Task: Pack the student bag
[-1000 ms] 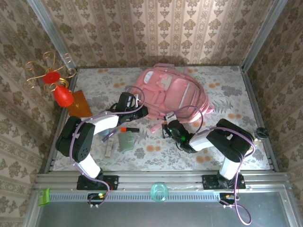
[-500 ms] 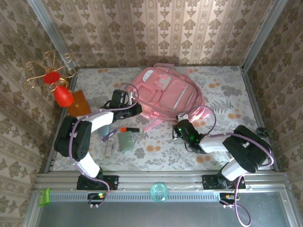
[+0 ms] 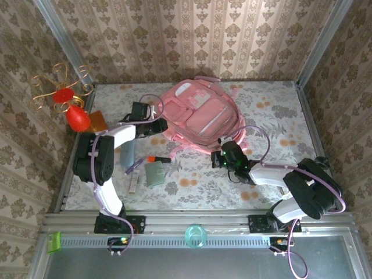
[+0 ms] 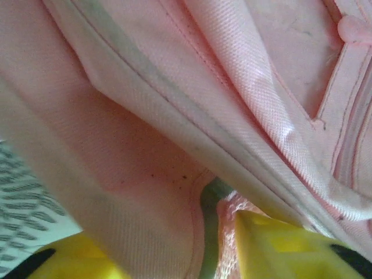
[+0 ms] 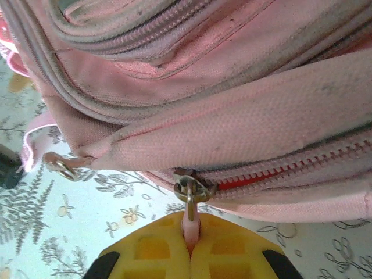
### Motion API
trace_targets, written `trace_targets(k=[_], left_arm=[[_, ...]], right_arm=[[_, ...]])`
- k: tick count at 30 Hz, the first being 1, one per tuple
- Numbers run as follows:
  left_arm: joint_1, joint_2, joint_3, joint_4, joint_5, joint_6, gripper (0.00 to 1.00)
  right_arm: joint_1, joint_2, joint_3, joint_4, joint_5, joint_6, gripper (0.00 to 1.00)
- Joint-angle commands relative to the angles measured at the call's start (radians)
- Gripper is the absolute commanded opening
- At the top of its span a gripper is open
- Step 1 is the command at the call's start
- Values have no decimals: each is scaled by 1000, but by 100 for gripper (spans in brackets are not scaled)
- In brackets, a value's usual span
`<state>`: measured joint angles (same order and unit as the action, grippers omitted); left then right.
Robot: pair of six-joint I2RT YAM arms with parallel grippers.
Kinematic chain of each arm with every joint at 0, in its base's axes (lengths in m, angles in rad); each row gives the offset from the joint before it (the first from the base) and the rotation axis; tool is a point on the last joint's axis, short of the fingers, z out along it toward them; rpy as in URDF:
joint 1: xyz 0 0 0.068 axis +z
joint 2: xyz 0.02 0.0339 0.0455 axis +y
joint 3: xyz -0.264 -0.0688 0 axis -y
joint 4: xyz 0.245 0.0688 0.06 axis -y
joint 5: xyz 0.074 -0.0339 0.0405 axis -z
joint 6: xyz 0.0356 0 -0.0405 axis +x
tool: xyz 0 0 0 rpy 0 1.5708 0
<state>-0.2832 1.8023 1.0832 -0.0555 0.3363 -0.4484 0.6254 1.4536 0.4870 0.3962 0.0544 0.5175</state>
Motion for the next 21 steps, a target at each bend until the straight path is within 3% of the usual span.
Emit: trace_targets(k=[1,7,11,16,21], left_arm=[[6,-115,-8,-30,-119,69,54],[-64,-289,-136,72,-142,240,66],[-192,-343,-243,242,47,562,63],[-364,-303,-259,247,127,951,64],[-430,-190,-162,180,117,1079,63]], right_arm=[[7,-28,37,-22,-54,12,0],[13,-39,65,-41,-96,15,0],[13,-52,84,-64,-113,4,0],[13,-55,100,-76,-126,-3,0],[13,-55,92,-61,-130,7,0]])
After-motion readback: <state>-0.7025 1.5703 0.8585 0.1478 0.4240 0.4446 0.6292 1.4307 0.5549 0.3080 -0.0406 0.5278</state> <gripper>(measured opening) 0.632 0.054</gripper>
